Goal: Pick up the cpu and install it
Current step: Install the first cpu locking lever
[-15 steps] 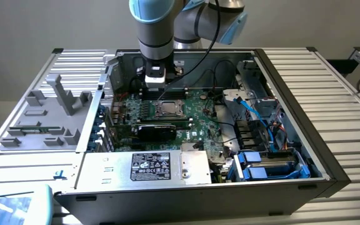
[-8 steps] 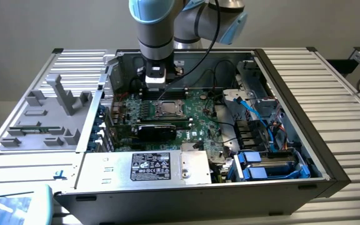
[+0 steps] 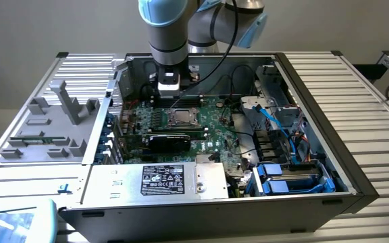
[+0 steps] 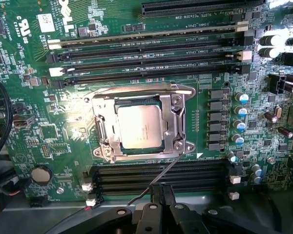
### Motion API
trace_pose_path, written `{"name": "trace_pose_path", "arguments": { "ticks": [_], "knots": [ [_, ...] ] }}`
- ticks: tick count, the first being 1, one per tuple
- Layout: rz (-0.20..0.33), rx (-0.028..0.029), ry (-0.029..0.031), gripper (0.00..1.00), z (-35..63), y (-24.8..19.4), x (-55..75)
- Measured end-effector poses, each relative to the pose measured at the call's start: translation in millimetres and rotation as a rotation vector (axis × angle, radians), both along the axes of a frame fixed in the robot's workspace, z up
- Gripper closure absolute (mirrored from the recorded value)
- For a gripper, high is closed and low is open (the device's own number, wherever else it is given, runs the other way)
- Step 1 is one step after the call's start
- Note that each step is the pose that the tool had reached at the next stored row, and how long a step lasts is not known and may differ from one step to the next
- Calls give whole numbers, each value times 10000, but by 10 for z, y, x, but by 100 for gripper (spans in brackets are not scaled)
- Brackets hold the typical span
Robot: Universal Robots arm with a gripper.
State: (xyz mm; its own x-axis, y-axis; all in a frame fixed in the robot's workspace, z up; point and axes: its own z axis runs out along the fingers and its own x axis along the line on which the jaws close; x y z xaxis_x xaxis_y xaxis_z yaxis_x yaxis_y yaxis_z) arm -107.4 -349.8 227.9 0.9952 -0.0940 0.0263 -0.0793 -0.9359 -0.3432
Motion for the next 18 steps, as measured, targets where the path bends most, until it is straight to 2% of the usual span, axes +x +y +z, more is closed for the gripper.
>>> {"name": "trace_pose_path", "arguments": {
  "ticks": [6,18],
  "knots": [
    [2,0,-118,88,-8,-9,5],
    [0,0,-140,88,-19,-9,13]
  ]
}}
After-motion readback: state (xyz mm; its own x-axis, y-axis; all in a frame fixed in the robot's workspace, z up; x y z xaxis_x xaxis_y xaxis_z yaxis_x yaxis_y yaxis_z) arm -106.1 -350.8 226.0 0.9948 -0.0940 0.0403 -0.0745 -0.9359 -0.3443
